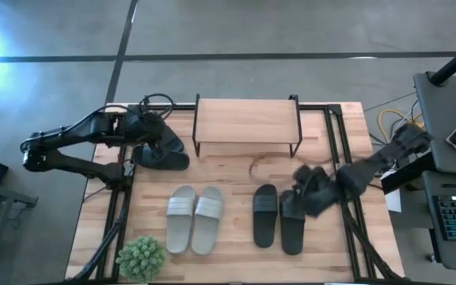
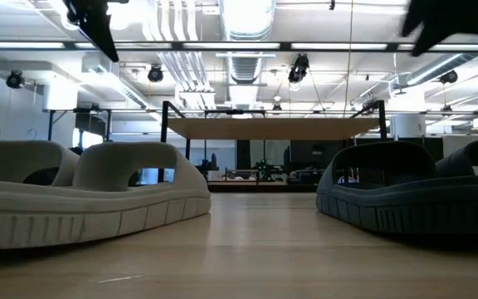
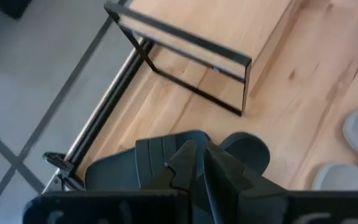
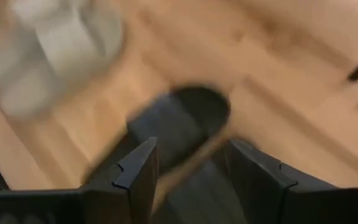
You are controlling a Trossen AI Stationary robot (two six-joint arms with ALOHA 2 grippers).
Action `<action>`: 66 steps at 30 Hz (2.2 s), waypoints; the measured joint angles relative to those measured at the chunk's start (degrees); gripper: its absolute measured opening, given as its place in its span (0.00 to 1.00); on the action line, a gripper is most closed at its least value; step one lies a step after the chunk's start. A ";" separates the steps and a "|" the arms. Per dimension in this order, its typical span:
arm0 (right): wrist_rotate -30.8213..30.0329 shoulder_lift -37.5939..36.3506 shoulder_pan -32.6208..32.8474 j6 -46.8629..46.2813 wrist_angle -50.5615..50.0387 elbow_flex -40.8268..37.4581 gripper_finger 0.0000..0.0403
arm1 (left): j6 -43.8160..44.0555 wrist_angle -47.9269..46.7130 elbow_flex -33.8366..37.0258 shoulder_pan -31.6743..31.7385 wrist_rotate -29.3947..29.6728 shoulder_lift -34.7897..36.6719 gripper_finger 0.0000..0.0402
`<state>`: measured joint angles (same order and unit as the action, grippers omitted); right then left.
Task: Pick and place slides into the shelf
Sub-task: Put the black slide under the shelf
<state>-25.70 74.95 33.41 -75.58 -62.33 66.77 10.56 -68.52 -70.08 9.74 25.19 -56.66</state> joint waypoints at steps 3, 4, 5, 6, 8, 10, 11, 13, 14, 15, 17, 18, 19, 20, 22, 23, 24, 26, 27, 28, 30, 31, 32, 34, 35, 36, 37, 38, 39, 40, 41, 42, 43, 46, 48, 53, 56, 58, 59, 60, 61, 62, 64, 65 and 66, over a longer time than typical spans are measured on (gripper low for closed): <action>0.72 7.05 5.11 -2.29 -6.34 5.87 0.43 | -0.59 1.38 0.02 0.00 0.29 0.69 0.04; 0.71 9.37 6.71 -2.67 -9.28 8.05 0.43 | -0.86 2.04 0.05 0.00 0.48 0.90 0.04; 0.75 11.85 8.14 -3.06 -12.60 10.43 0.43 | -0.95 2.38 0.17 0.00 0.78 1.05 0.04; 0.76 14.23 9.45 -3.70 -16.12 12.63 0.43 | -1.00 2.51 0.27 0.00 1.21 1.05 0.04; 0.86 19.34 11.83 -5.15 -23.83 16.58 0.43 | -1.04 2.86 0.52 0.00 2.38 0.89 0.04; 0.91 23.85 13.66 -6.57 -27.99 19.63 0.43 | -1.05 3.19 1.42 0.00 2.52 0.89 0.04; 0.94 25.55 14.28 -6.46 -27.62 20.53 0.44 | -1.05 3.52 2.02 0.00 2.58 0.87 0.04; 2.04 28.53 14.99 -4.03 -25.86 21.60 0.45 | -1.04 3.98 3.34 0.00 2.65 0.98 0.04; 3.04 30.14 15.10 -3.08 -25.23 22.38 0.46 | -1.04 3.76 4.14 0.00 2.65 1.00 0.04; 3.88 31.78 15.08 -2.67 -25.16 23.07 0.46 | -1.04 3.59 4.75 0.00 2.68 0.94 0.04; 4.17 34.60 14.98 -2.99 -26.15 23.51 0.48 | -1.04 3.90 5.92 0.00 2.77 0.94 0.04; 4.15 35.70 14.90 -3.34 -26.11 23.67 0.48 | -1.04 4.01 6.55 0.00 2.88 0.95 0.04; 4.12 36.48 14.64 -3.48 -26.03 23.68 0.49 | -1.04 4.03 7.17 0.00 3.19 0.93 0.04; 4.21 37.15 14.45 -3.46 -26.21 23.50 0.49 | -1.03 4.06 7.79 0.00 3.71 0.93 0.04; 5.22 38.52 13.77 -2.22 -26.34 23.42 0.50 | -1.02 4.08 8.60 0.00 3.85 0.93 0.04; 5.24 39.18 13.50 -1.33 -26.12 23.38 0.50 | -1.02 4.06 8.77 0.00 3.87 0.84 0.04; 5.18 39.76 13.25 -0.61 -26.02 23.30 0.50 | -1.02 4.11 8.79 0.00 3.88 0.72 0.04; 4.46 40.65 12.59 0.48 -25.92 23.06 0.50 | -1.02 4.30 8.93 0.00 3.88 0.69 0.04; 3.85 41.07 12.37 0.67 -25.80 22.72 0.50 | -1.02 4.47 9.01 0.00 3.99 0.71 0.04; 3.32 41.57 12.11 0.76 -25.69 22.38 0.50 | -1.02 4.96 9.10 -0.02 4.12 0.71 0.04; 3.17 42.68 11.52 1.12 -25.31 21.25 0.50 | -1.02 5.58 9.36 -0.02 4.23 0.88 0.04; 3.25 43.10 11.19 1.11 -25.48 20.60 0.50 | -1.02 5.35 9.51 -0.02 4.20 0.95 0.04; 3.23 43.40 10.91 1.09 -25.49 20.01 0.50 | -1.00 5.47 9.53 -0.02 4.25 0.95 0.04; 3.17 43.66 10.30 1.15 -25.49 18.61 0.50 | -1.00 5.54 9.59 -0.02 4.29 1.05 0.04; 3.20 43.78 9.86 1.49 -25.51 17.81 0.50 | -1.00 5.50 9.62 -0.02 4.29 1.06 0.04; 3.22 43.92 9.43 1.84 -25.45 17.04 0.50 | -1.00 5.57 9.62 -0.02 4.29 1.07 0.04; 3.22 43.85 8.93 2.23 -25.26 16.15 0.49 | -1.00 5.53 9.62 -0.02 4.29 1.09 0.04; 3.20 43.69 8.38 2.61 -25.26 15.35 0.48 | -1.00 5.54 9.62 -0.02 4.29 1.09 0.04; 3.20 43.38 7.75 3.02 -25.01 14.66 0.47 | -1.00 5.56 9.62 -0.02 4.29 1.09 0.04; 3.20 42.77 7.33 3.43 -24.40 13.74 0.45 | -1.00 5.53 9.64 -0.02 4.29 1.09 0.04; 3.19 42.26 6.85 4.02 -23.66 12.76 0.43 | -0.96 5.53 9.64 -0.02 4.29 1.06 0.04; 3.17 41.85 6.43 4.84 -22.60 11.90 0.40 | -0.87 5.54 9.64 -0.02 4.29 1.01 0.04; 3.09 41.47 6.15 5.45 -21.47 11.11 0.38 | -0.82 5.56 9.64 -0.02 4.29 0.98 0.04; 2.95 40.39 5.52 7.14 -19.76 8.83 0.29 | -0.65 5.58 9.64 -0.02 4.29 0.87 0.04; 2.94 39.76 5.14 7.27 -19.48 7.65 0.23 | -0.48 5.60 9.64 -0.02 4.26 0.85 0.04; 2.30 38.93 4.90 7.09 -19.60 6.11 0.09 | -0.46 6.17 9.64 -0.02 4.24 0.69 0.04; 1.96 37.78 4.92 7.00 -19.76 5.93 0.03 | -0.45 6.90 9.64 -0.02 4.26 0.56 0.04; 1.86 36.11 4.90 5.64 -21.17 6.80 0.03 | -0.45 6.95 9.64 -0.02 4.24 0.52 0.04; 1.51 34.99 4.90 4.89 -22.24 7.39 0.03 | -0.45 7.05 9.64 -0.02 4.24 0.50 0.04; 1.27 33.66 4.92 4.22 -23.48 8.08 0.03 | -0.43 7.32 9.64 -0.02 4.27 0.44 0.04; 1.00 32.31 4.93 3.58 -24.31 8.80 0.03 | -0.43 7.76 9.64 -0.02 4.24 0.38 0.04; 0.55 30.72 4.94 3.37 -24.72 9.65 0.03 | -0.43 8.26 9.64 -0.02 4.19 0.33 0.04; -0.99 27.60 4.96 3.42 -25.17 11.56 0.03 | -0.43 9.11 9.64 -0.02 4.18 0.25 0.04; -2.43 25.88 4.96 3.44 -25.62 12.72 0.03 | -0.43 9.74 9.64 -0.02 4.22 0.17 0.04; -4.53 24.39 4.96 3.44 -26.36 13.86 0.03 | -0.41 10.50 9.64 -0.02 4.18 0.11 0.04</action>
<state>-30.22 99.34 38.37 -72.14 -88.70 80.63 10.15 -58.02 -60.45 9.72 29.37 -56.54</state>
